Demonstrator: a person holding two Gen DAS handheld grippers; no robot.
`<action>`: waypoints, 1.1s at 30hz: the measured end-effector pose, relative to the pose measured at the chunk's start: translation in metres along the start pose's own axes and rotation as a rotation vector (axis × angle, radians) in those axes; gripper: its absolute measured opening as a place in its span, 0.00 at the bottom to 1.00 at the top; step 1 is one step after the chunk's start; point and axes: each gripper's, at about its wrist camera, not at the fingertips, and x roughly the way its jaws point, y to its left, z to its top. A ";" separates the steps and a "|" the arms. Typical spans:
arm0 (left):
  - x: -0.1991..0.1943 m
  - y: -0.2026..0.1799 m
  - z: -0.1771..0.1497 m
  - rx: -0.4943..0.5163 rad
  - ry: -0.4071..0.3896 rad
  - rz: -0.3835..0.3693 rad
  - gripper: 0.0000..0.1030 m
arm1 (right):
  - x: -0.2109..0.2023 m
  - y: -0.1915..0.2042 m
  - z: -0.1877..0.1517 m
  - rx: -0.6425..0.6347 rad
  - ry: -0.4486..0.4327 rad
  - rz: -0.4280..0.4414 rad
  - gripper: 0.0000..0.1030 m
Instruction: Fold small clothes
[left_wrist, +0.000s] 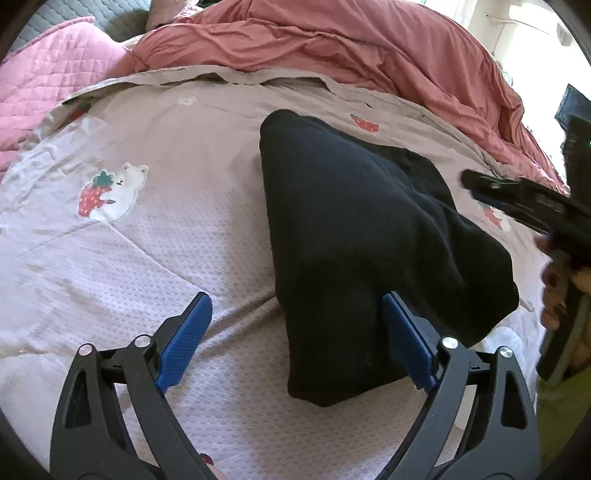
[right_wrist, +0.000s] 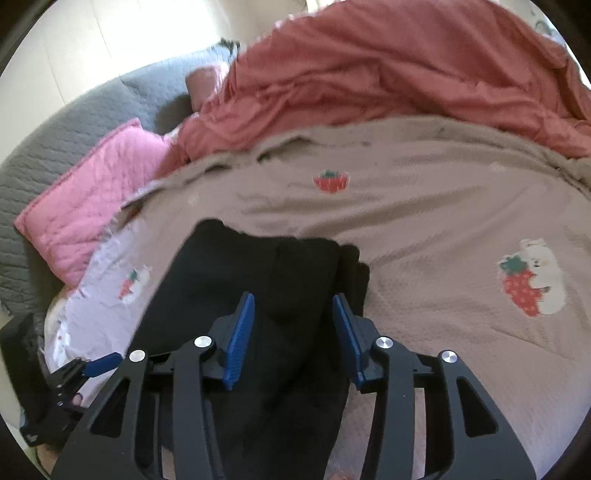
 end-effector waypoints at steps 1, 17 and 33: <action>0.001 0.000 0.000 0.003 0.001 0.000 0.86 | 0.007 -0.001 0.000 0.002 0.017 0.000 0.41; 0.000 0.001 0.000 -0.006 0.003 -0.029 0.86 | -0.001 -0.003 0.011 -0.046 -0.085 0.012 0.06; 0.004 0.001 -0.001 -0.013 0.016 -0.035 0.86 | 0.002 -0.011 -0.012 -0.072 -0.057 -0.098 0.20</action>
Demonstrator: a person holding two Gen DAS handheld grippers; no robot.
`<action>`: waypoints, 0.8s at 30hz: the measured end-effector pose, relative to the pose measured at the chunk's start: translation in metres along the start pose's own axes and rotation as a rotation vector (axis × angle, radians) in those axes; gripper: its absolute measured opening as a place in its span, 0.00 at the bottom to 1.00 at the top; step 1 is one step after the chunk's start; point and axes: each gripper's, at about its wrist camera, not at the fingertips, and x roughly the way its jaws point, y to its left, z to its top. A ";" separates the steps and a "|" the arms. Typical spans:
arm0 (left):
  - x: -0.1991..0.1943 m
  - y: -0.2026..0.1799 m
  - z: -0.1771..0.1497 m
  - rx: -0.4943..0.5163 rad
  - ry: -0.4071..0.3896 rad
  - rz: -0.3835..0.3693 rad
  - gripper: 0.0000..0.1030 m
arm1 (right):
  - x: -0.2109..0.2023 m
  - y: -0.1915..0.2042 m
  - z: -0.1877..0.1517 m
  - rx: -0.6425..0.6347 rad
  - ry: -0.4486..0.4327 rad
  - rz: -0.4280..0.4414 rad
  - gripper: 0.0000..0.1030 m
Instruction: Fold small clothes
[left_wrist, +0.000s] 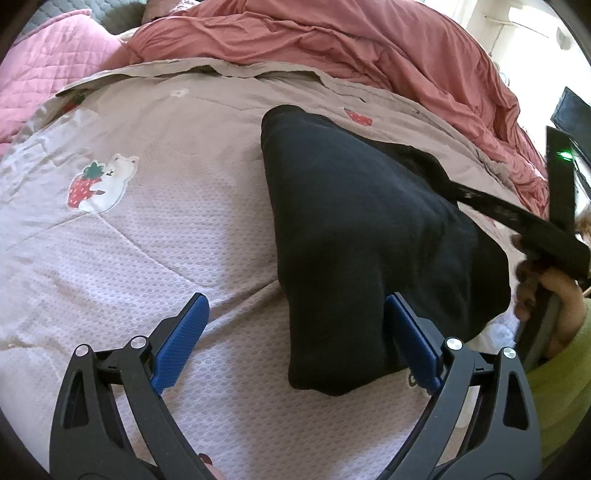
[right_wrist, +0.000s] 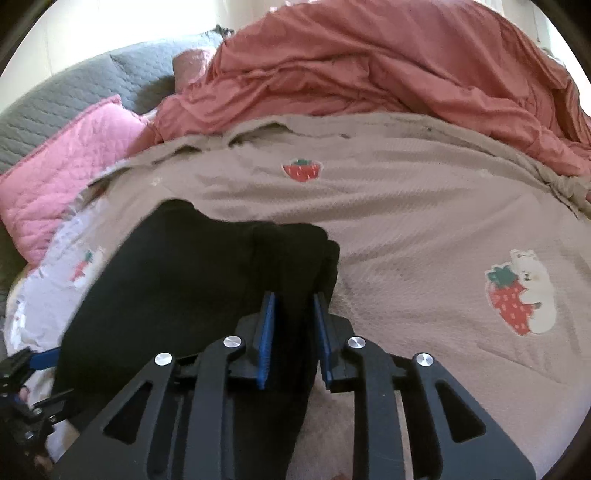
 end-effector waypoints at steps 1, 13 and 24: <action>0.000 0.000 0.000 -0.003 0.000 -0.002 0.86 | -0.008 -0.001 -0.002 0.007 -0.013 0.019 0.20; -0.002 0.001 -0.004 -0.011 0.003 0.000 0.86 | -0.053 0.009 -0.053 0.009 0.041 0.258 0.51; -0.010 -0.001 -0.008 0.002 0.000 0.014 0.86 | -0.056 0.011 -0.073 0.034 0.094 0.265 0.12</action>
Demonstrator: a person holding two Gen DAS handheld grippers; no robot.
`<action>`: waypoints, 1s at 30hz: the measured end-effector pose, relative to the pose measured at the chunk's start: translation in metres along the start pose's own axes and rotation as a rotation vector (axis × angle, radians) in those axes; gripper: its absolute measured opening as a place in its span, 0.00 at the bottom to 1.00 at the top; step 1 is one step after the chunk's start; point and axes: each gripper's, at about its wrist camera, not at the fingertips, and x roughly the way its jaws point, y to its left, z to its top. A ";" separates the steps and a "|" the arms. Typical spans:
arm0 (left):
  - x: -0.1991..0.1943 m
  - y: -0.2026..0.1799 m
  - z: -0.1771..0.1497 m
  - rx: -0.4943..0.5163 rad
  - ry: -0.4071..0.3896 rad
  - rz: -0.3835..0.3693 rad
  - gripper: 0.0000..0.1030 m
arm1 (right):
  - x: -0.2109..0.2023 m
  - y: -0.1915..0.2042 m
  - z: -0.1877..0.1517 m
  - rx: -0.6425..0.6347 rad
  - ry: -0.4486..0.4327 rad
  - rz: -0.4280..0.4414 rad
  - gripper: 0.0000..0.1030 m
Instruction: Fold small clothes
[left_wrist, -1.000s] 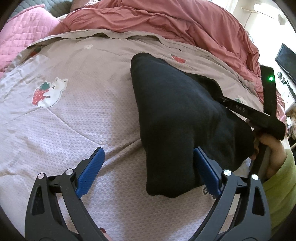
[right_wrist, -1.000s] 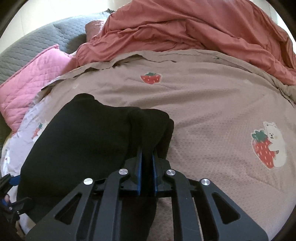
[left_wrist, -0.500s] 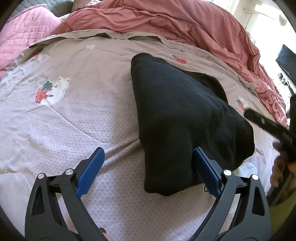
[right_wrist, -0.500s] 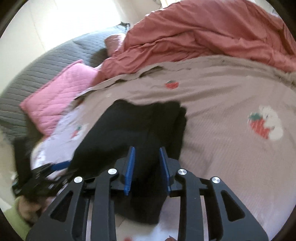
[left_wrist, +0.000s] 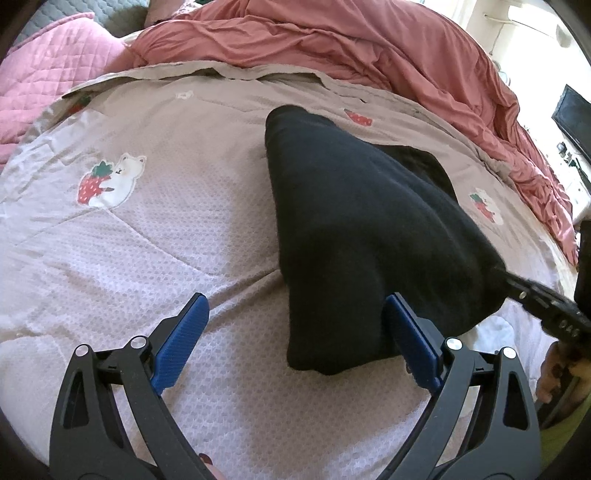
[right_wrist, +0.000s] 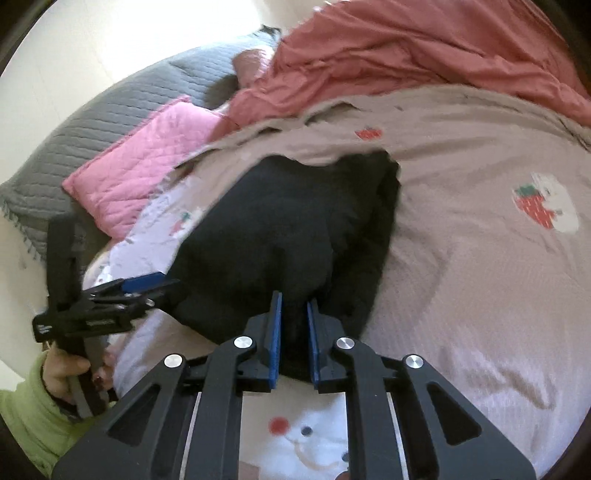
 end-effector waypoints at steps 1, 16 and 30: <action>0.001 0.001 -0.001 -0.005 0.003 -0.005 0.86 | 0.004 -0.002 -0.003 0.008 0.010 -0.019 0.12; -0.015 0.003 -0.002 -0.012 -0.024 0.000 0.86 | -0.004 0.015 -0.007 -0.024 -0.011 -0.169 0.39; -0.051 -0.004 -0.007 0.020 -0.082 0.028 0.91 | -0.046 0.039 -0.018 -0.056 -0.137 -0.255 0.92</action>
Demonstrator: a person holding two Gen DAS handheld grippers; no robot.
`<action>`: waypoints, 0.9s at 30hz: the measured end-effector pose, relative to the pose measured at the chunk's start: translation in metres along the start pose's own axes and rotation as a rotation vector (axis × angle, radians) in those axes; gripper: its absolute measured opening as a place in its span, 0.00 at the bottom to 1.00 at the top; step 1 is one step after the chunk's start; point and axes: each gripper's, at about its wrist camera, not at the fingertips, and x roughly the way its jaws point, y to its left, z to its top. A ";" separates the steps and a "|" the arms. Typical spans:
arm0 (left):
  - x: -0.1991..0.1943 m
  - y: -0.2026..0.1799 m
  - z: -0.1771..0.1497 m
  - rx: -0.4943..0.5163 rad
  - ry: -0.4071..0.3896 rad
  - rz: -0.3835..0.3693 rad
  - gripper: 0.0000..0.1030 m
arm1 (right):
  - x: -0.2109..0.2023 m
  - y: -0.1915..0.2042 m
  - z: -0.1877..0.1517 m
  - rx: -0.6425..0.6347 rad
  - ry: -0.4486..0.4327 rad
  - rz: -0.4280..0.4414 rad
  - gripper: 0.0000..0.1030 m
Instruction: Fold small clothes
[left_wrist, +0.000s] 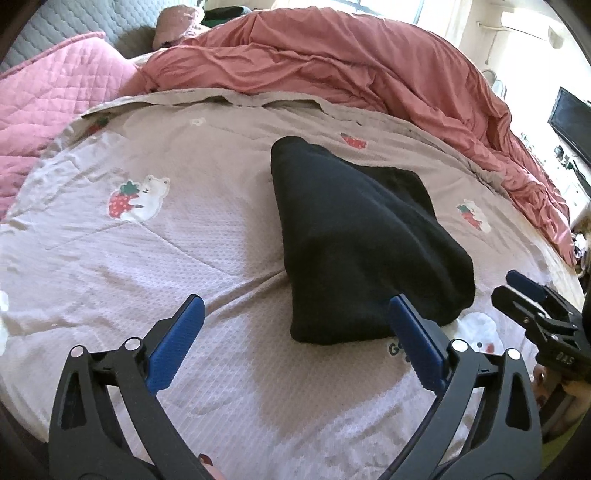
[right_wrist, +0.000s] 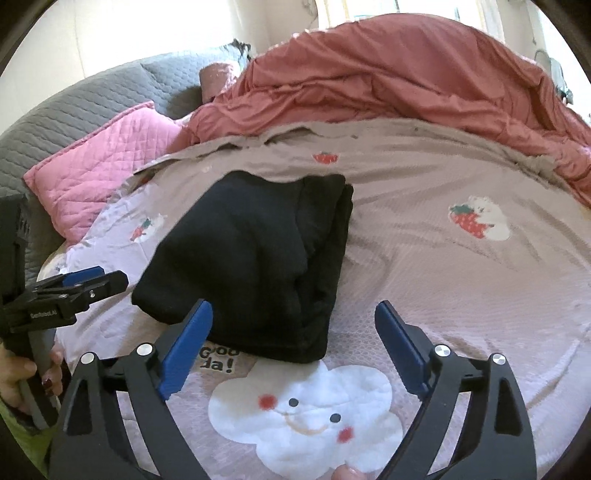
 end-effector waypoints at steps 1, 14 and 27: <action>-0.004 0.000 -0.002 0.002 -0.006 0.006 0.91 | -0.003 0.002 -0.001 0.000 -0.009 -0.007 0.93; -0.032 0.003 -0.025 0.011 -0.042 0.033 0.91 | -0.030 0.019 -0.024 -0.016 -0.083 -0.075 0.95; -0.036 0.005 -0.056 0.014 -0.018 0.043 0.91 | -0.023 0.030 -0.055 0.011 -0.017 -0.088 0.95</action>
